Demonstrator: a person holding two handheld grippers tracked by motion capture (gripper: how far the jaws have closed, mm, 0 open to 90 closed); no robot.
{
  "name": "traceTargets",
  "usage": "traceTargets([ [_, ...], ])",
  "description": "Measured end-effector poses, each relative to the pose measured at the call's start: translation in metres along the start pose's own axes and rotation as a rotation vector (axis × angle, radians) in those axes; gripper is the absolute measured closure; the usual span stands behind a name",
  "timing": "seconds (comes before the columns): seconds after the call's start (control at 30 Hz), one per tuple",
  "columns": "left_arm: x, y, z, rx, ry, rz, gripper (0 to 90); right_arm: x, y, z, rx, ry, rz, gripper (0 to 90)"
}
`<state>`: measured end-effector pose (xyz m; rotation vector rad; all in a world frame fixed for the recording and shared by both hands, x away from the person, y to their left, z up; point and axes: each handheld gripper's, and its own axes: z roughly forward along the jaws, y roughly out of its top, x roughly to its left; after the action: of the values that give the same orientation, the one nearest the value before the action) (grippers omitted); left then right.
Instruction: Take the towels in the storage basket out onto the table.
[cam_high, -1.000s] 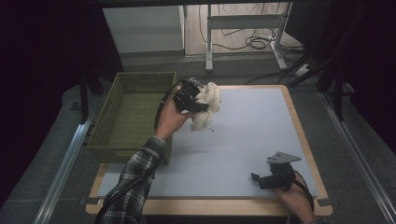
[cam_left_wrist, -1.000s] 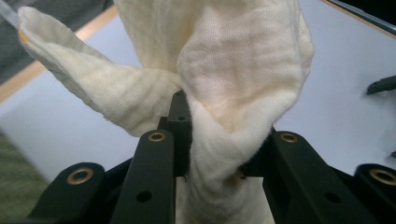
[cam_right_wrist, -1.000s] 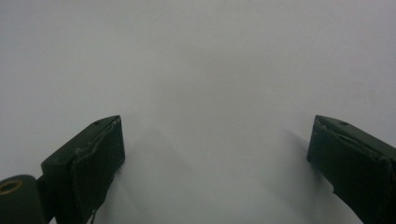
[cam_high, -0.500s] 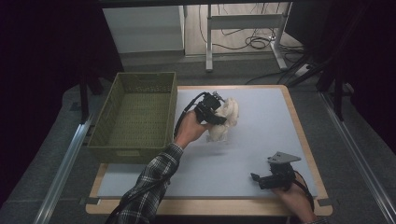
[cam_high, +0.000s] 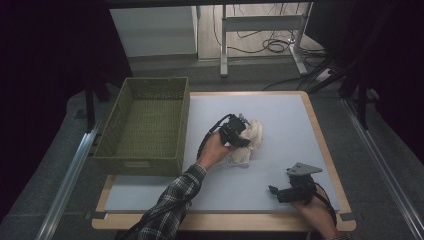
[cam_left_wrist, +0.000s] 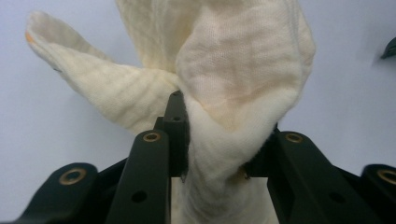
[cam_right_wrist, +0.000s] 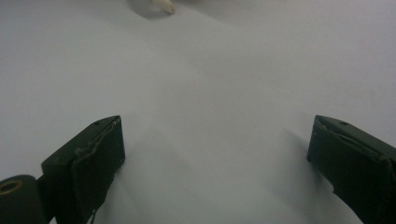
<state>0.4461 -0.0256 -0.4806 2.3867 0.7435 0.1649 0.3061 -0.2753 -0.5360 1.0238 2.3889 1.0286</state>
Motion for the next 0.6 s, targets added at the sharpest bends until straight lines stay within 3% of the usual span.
traceTargets([
  [0.2,-0.003,-0.005,0.014,0.01,-0.007,0.009,61.1,0.0,0.0,0.0,0.0,-0.001,0.0,4.3],
  [0.3,-0.004,-0.006,0.017,-0.003,-0.019,0.008,51.0,0.0,0.0,0.0,0.0,0.0,0.0,4.3],
  [0.47,-0.007,-0.004,0.011,-0.039,-0.028,0.004,29.8,0.0,0.0,0.0,0.0,0.0,0.0,4.3],
  [0.6,-0.011,-0.004,0.001,-0.068,-0.021,0.005,24.7,0.0,0.0,0.0,0.0,0.0,0.0,4.3],
])
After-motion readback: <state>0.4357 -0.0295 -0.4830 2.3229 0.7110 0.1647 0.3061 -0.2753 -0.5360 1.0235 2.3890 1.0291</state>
